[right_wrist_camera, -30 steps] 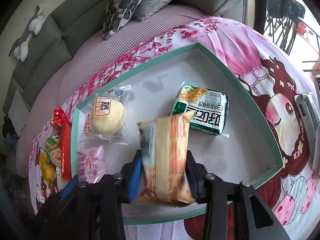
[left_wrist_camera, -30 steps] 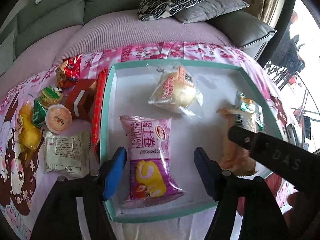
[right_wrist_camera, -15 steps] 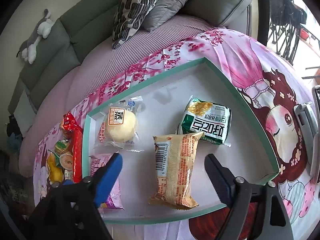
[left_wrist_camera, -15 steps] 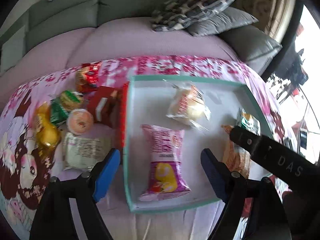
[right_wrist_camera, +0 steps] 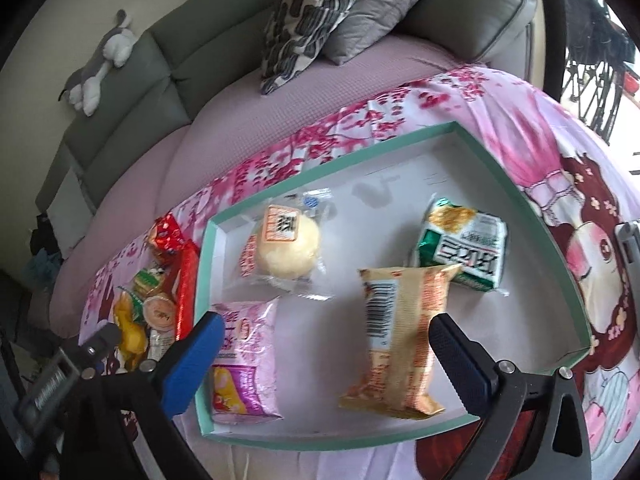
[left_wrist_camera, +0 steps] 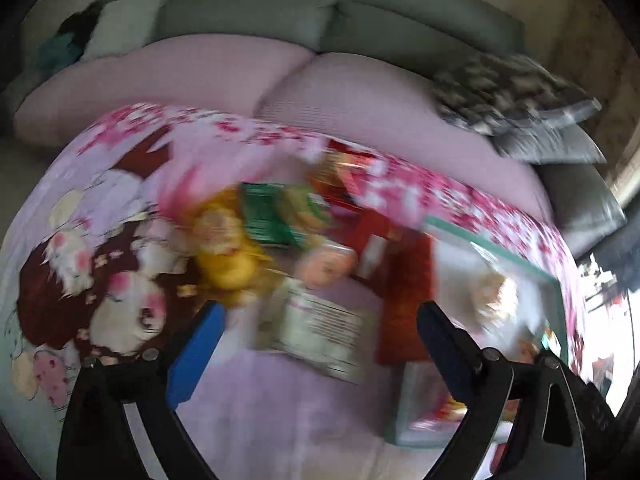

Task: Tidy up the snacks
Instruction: 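Move both tools back over the remaining snack pile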

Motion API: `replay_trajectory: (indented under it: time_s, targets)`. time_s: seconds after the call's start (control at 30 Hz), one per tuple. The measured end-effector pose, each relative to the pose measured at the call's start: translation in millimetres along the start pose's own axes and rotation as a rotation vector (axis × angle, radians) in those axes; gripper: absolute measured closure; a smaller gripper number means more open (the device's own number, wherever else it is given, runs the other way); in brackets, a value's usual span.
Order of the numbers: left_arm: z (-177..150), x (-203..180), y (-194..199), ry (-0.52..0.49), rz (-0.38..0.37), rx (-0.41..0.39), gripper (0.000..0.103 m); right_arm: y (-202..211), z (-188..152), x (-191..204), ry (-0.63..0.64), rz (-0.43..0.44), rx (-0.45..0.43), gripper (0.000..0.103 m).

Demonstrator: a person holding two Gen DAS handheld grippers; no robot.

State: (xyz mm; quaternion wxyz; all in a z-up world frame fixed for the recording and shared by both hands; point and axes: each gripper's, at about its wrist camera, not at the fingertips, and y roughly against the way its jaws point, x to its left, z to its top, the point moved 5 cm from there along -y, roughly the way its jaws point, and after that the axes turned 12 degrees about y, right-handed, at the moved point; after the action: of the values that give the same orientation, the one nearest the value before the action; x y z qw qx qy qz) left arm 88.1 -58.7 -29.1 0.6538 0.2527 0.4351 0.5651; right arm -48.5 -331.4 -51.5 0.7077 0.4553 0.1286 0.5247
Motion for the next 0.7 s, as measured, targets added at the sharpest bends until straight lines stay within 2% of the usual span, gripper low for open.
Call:
replay_trajectory:
  time_s: [0.17, 0.33, 0.43, 0.7]
  targets:
    - [27, 58, 6, 0.125, 0.078, -0.054, 0.001, -4, -2, 13, 0.025, 0.004, -0.006, 0.0]
    - [40, 101, 6, 0.212, 0.121, -0.075, 0.0, -8, -2, 30, 0.058, 0.027, -0.015, 0.0]
    - [45, 116, 4, 0.245, 0.123, -0.073, 0.0, -8, 0, 46, 0.092, 0.044, -0.025, 0.0]
    - [53, 136, -2, 0.303, 0.103, -0.063, 0.0, 7, 15, 101, 0.215, 0.077, -0.118, 0.0]
